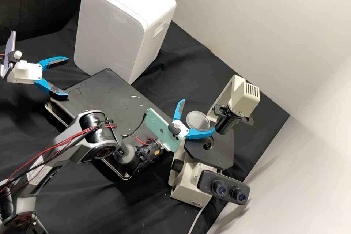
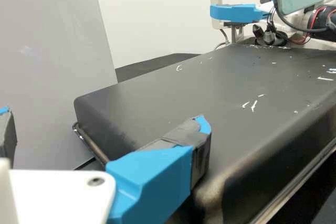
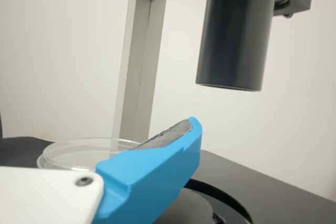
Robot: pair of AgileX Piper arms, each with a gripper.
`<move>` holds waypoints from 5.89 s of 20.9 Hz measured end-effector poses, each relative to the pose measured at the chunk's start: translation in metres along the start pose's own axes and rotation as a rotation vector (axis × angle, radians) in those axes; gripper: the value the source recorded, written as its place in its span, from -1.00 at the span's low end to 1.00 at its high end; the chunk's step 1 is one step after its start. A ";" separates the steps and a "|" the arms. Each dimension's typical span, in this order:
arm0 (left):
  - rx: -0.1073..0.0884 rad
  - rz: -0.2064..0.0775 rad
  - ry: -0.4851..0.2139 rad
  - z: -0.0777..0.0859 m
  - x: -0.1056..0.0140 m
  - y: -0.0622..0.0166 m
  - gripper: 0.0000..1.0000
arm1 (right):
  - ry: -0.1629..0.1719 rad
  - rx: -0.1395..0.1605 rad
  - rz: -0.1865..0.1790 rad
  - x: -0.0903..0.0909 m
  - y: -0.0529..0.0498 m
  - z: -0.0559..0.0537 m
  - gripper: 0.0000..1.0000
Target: Place the petri dish on the microscope
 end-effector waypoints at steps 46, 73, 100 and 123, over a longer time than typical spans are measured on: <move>-0.002 0.006 0.001 0.000 0.000 0.0005 1.00 | -0.065 -0.123 0.056 -0.002 -0.007 0.001 1.00; -0.002 0.006 0.001 0.000 0.000 0.0005 1.00 | -0.111 -0.248 0.073 -0.003 -0.012 -0.002 1.00; -0.004 -0.003 0.007 0.001 0.000 -0.0019 1.00 | 0.026 0.259 0.032 -0.013 0.008 0.003 1.00; -0.004 -0.009 0.007 0.001 0.001 -0.0036 1.00 | 0.061 0.152 -0.042 -0.019 0.013 0.023 1.00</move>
